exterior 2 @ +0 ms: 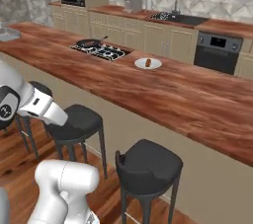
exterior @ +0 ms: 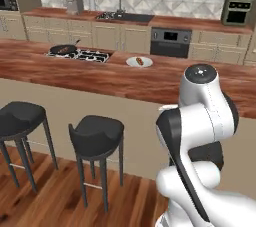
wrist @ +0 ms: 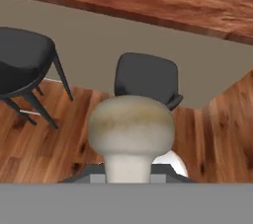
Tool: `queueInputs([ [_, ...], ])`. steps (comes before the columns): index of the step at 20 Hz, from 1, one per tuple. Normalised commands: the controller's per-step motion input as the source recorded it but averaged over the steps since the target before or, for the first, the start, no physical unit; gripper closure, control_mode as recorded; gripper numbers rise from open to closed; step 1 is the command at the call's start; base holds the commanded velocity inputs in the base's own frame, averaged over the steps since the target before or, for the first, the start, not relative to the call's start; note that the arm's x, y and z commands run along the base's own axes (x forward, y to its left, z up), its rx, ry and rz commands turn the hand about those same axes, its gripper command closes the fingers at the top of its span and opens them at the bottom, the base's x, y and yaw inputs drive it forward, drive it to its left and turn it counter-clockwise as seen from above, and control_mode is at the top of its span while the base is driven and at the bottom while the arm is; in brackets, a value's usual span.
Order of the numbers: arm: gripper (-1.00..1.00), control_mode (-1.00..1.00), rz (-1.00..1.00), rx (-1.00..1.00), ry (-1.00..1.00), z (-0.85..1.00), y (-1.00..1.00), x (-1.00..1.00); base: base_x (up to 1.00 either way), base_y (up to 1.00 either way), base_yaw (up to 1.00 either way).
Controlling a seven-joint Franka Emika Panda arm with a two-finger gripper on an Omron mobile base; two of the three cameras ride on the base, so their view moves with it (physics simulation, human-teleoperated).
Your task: Place the cold items (mushroom and cucumber) from the fridge in one tupperware on the dining counter. Place the warm items (kebab skewer and hot dog) in the stove area in another tupperware.
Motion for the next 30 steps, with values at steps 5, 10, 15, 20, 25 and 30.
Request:
queueInputs([
  [5, 1.00, 1.00, 0.00, 0.00, 0.00, 0.00, 0.00, 0.00, 0.61, 0.70, 0.36],
  [10, 1.00, 1.00, 0.00, 0.00, 0.00, 0.00, 0.00, 0.00, 0.52, 0.88, -0.02],
  [15, 1.00, 1.00, 0.00, 0.00, 0.00, 0.00, 0.00, 0.00, 0.28, 1.00, -0.19],
  [20, 1.00, 1.00, 0.00, 0.00, 0.00, 0.00, 0.00, 0.00, 0.37, 1.00, -0.37],
  [25, 1.00, 1.00, 0.00, 0.00, 0.00, 0.00, 0.00, 0.00, 0.19, 1.00, -0.37],
  [30, 1.00, 1.00, 0.00, 0.00, 0.00, 0.00, 0.00, 0.00, 0.00, 1.00, -0.29],
])
